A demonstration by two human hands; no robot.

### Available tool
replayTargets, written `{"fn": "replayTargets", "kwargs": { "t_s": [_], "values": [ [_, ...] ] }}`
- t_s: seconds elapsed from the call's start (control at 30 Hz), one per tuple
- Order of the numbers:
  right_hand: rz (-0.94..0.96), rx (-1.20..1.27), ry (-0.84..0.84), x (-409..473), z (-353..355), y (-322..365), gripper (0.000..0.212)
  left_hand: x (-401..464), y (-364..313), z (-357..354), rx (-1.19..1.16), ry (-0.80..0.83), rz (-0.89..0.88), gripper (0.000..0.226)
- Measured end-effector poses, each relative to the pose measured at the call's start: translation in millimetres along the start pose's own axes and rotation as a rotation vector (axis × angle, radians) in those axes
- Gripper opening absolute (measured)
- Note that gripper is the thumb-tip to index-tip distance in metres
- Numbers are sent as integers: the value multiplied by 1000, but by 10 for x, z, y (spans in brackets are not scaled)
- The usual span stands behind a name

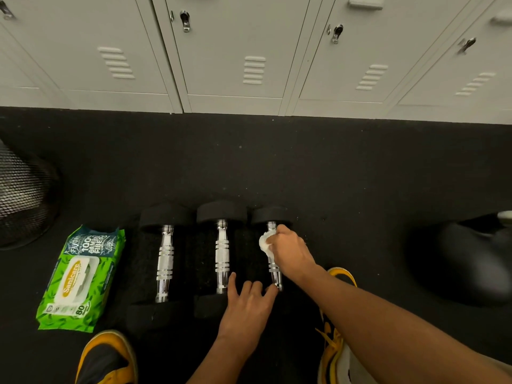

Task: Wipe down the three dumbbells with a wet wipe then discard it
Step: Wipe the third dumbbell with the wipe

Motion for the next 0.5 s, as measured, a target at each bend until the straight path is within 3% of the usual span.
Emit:
{"fn": "replayTargets", "kwargs": {
  "t_s": [0.3, 0.5],
  "values": [
    [35, 8, -20, -14, -39, -34, 34, 5, 2, -24, -12, 6, 9, 60],
    [34, 38, 25, -69, -53, -47, 27, 16, 9, -42, -15, 18, 10, 63]
  ]
}}
Point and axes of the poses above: each hand's wrist, its own x-axis towards the middle knuckle, its own z-axis out of the back of the hand, y = z × x, the point moved 3 cm from there along x, towards the middle knuckle, and after that the axes turned 2 degrees about -z, right-handed, at the moved point
